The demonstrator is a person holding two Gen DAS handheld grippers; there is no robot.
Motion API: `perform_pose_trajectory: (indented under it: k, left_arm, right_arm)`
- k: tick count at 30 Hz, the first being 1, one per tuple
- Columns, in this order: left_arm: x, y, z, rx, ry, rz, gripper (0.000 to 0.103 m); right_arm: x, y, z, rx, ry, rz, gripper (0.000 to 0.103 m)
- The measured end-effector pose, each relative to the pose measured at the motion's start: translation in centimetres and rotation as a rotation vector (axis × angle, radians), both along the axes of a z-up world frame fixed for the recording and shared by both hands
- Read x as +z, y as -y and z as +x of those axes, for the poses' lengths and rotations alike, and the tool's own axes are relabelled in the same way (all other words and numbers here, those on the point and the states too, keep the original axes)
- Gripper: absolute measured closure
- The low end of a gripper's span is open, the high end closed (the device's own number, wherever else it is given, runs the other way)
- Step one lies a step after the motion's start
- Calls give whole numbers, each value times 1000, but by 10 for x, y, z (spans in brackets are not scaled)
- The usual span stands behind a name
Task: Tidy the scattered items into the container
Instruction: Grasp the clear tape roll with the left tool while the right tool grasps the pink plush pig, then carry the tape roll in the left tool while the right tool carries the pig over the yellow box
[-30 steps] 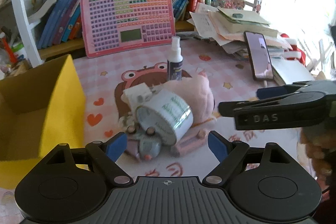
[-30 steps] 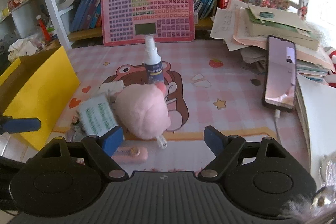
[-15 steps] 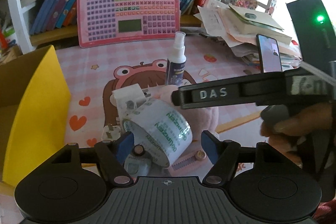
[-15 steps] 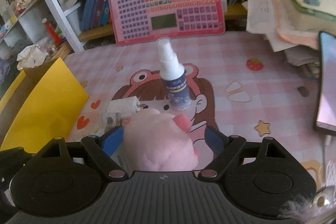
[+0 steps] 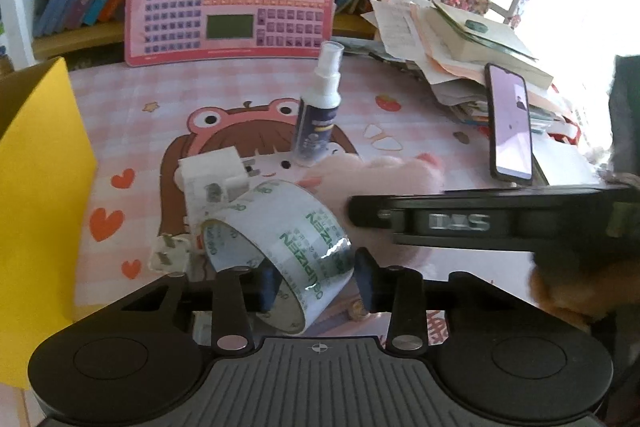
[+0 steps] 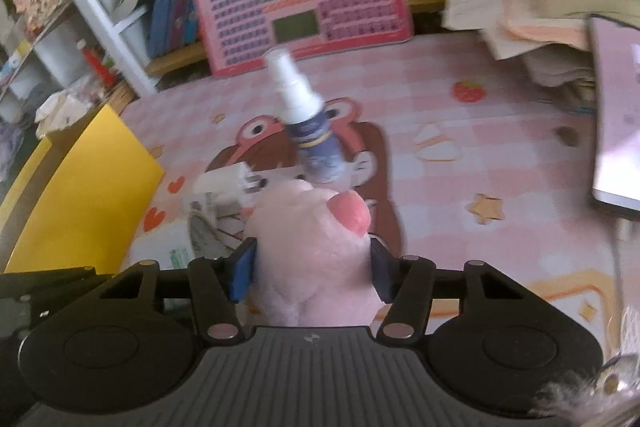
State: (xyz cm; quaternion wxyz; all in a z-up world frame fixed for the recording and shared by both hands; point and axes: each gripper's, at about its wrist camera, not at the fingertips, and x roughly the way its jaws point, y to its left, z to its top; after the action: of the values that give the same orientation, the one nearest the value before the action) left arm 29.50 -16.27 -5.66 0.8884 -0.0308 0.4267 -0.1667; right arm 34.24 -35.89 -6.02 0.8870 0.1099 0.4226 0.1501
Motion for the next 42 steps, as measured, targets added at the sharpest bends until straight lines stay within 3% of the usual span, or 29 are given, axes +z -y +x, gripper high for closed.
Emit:
perform_pose_trajectory:
  k: [7, 8, 9, 14, 21, 34, 42]
  left_arm:
    - [-3, 3, 2, -34, -14, -38, 80]
    - [-3, 5, 2, -39, -11, -41, 83]
    - [-2, 7, 2, -50, -5, -41, 98]
    - [11, 20, -5, -110, 75, 9, 99]
    - [38, 26, -26, -140, 170, 18, 99]
    - [43, 3, -78, -122, 121, -18, 99]
    - [41, -18, -111, -127, 139, -58, 99]
  right_arm:
    - [5, 26, -37, -80, -20, -28, 48]
    - [4, 27, -41, -87, -29, -25, 48]
    - [3, 29, -44, -90, -35, -22, 48]
    - [7, 32, -53, -105, -23, -26, 48]
    - [13, 35, -65, -119, -3, -29, 48]
    - [20, 24, -106, -120, 14, -43, 48]
    - [27, 1, -140, -125, 34, -84, 48]
